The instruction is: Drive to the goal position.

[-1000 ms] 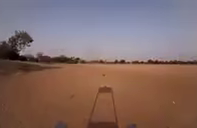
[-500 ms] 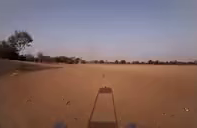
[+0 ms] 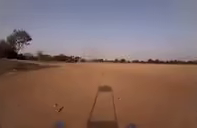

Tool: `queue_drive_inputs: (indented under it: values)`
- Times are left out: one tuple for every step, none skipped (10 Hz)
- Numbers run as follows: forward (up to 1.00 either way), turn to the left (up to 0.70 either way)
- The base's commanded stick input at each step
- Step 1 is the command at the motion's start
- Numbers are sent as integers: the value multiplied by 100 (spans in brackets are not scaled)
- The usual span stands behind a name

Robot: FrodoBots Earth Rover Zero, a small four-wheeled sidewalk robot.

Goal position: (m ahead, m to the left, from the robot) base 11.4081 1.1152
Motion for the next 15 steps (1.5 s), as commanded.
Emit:
queue_drive_inputs:
  values:
    - [59,0]
    - [59,0]
    - [59,0]
    - [59,0]
    - [59,0]
    - [59,0]
    - [59,0]
    - [59,0]
    - [59,0]
    - [59,0]
    - [59,0]
    - [59,0]
    - [59,0]
    - [59,0]
    - [59,0]
